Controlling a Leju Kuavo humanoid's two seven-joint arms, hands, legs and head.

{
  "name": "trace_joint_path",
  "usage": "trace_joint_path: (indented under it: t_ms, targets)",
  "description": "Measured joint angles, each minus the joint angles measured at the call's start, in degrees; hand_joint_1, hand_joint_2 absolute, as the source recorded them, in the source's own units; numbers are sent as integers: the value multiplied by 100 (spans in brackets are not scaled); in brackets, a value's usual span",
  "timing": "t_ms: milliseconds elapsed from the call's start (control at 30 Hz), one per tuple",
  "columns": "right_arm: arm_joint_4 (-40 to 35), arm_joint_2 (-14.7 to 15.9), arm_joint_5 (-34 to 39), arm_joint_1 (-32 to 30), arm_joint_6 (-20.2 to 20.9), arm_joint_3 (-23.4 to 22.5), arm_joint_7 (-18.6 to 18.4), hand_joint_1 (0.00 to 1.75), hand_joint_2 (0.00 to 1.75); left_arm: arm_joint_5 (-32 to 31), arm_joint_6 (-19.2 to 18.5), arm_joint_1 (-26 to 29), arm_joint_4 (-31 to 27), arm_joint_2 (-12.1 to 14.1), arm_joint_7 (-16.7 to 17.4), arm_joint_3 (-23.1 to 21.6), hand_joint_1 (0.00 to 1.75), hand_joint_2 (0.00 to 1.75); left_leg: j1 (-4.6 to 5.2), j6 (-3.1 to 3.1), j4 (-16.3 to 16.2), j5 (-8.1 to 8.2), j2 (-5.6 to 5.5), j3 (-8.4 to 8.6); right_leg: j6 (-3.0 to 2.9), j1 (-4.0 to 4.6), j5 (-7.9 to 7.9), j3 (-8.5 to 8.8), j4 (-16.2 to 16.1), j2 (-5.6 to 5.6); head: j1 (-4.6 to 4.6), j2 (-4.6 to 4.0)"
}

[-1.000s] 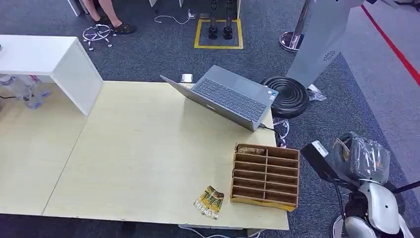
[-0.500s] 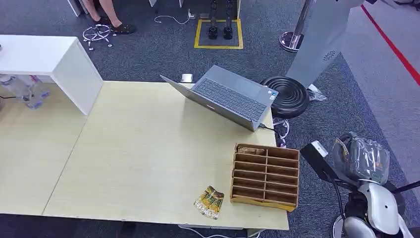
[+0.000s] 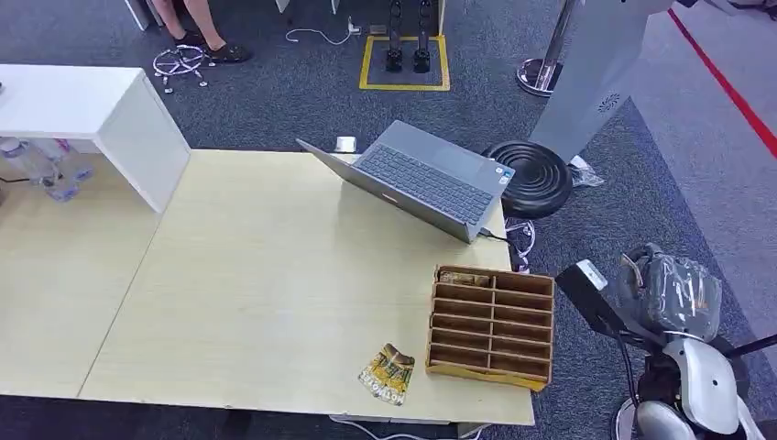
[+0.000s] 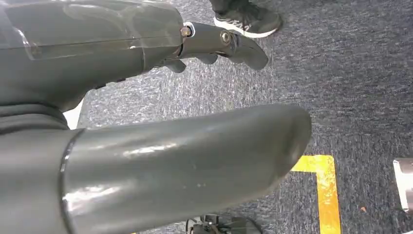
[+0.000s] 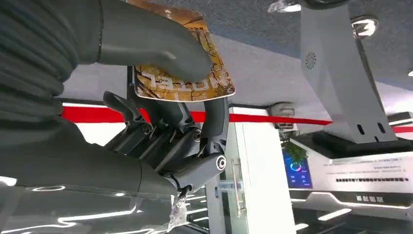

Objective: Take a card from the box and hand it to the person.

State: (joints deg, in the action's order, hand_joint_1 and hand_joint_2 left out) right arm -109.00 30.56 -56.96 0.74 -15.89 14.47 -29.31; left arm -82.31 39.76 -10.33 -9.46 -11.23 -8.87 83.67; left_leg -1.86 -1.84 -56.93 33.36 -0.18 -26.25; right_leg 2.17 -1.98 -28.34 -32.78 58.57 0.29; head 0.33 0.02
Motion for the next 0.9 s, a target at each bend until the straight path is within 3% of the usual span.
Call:
trace_joint_path:
  t_ms: [900]
  targets:
    - [-13,4,0,-22,0,-2,-33,162,175,-74,-17,1,0,0,-22,-7,0,0,0,0,0,0,0,6,0,0,0,0,0,0,0,0]
